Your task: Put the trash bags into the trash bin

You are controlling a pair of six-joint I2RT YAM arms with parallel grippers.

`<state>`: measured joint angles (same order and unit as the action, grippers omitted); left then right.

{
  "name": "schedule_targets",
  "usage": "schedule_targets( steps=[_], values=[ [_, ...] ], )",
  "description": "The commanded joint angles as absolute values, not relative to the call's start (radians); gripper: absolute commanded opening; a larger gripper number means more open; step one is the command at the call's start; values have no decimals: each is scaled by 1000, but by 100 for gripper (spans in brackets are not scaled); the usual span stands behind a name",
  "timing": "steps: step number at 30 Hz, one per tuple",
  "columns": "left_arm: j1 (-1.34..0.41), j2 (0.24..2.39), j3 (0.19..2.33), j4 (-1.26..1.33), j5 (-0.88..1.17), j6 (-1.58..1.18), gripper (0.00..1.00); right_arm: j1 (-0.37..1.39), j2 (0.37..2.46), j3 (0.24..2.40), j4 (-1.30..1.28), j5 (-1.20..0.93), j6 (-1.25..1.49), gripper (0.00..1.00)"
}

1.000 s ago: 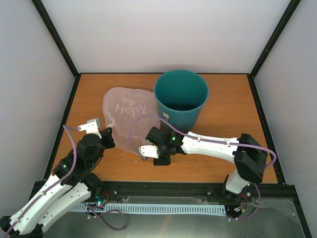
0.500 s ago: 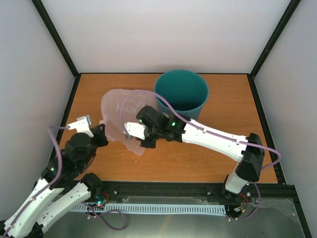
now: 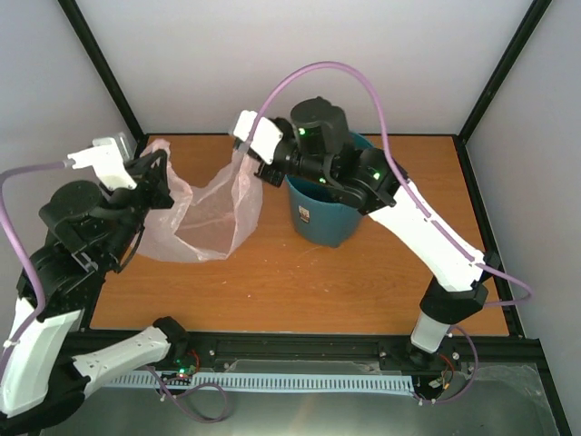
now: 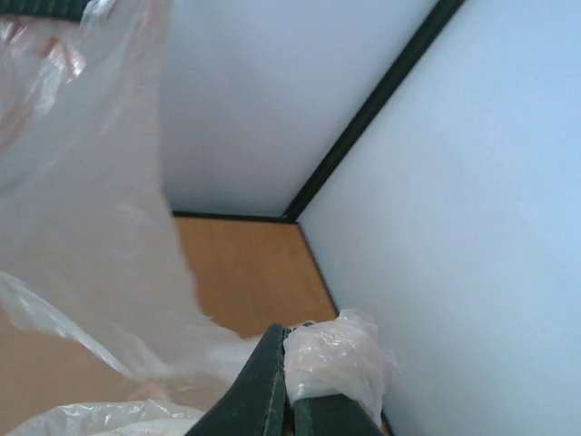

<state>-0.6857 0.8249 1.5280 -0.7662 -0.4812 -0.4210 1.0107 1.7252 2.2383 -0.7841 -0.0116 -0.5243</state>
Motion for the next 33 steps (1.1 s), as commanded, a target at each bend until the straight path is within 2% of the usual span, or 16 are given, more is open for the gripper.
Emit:
schedule_targets(
  steps=[1,8,16,21,26,33],
  values=[
    [-689,903,1658,-747,-434,-324,1,972,1699,2278,-725,60,-523,3],
    [-689,988,1835,-588,-267,-298,1,840,1628,2279,-610,43,-403,3],
    [-689,1233,2132,-549,-147,-262,1,798,1528,2262,-531,4,-393,3],
    [-689,1294,2169,-437,-76,-287,1,798,1449,2287,-489,15,-426,3],
    [-688,1361,2223,-434,5,-312,1,798,1394,2313,-524,68,-490,3],
    [-689,1401,2146,-419,127,-396,1,798,1301,2230,-511,172,-590,3]
  ],
)
